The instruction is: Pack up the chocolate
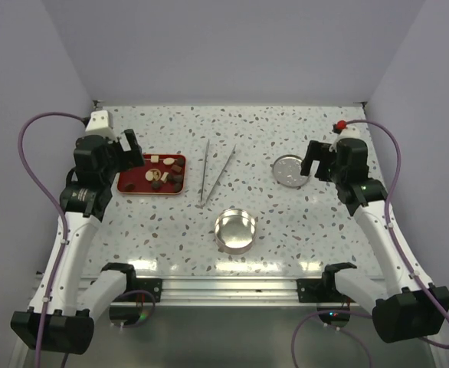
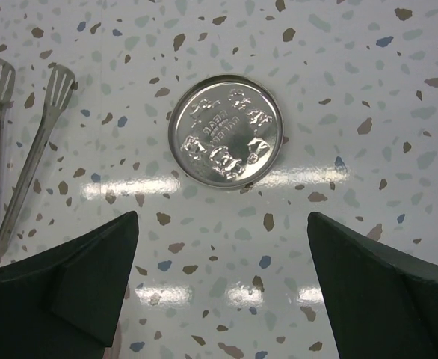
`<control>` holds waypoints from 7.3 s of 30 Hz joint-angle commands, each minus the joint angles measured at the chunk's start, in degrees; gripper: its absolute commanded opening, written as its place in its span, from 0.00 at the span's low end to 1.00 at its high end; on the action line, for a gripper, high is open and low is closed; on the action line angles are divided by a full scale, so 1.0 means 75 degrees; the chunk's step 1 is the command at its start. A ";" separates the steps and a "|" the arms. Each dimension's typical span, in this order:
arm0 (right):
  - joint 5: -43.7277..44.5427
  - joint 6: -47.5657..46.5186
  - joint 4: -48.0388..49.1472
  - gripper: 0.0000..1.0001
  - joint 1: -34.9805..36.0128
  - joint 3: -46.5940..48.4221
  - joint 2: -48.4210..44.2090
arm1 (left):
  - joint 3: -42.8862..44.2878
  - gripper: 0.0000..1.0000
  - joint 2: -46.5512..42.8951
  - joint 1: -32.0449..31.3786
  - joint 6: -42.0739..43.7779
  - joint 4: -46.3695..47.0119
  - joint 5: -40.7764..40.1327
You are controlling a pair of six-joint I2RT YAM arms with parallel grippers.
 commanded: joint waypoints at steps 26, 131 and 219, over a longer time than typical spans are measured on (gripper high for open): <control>-0.0361 0.0633 0.0211 0.99 -0.0019 -0.0627 -0.0308 | 0.0843 1.00 0.4025 -0.3848 -0.0831 0.0908 -0.1434; -0.1251 0.1195 0.0597 0.97 -0.0007 -0.1085 -0.0297 | 0.1312 0.57 0.2175 -0.3696 -0.1579 -0.2745 -0.2476; -0.0959 0.1078 0.0118 0.97 -0.0007 -0.0968 -0.0520 | 0.0023 0.40 0.3768 -0.0895 0.0199 -0.0497 -0.0473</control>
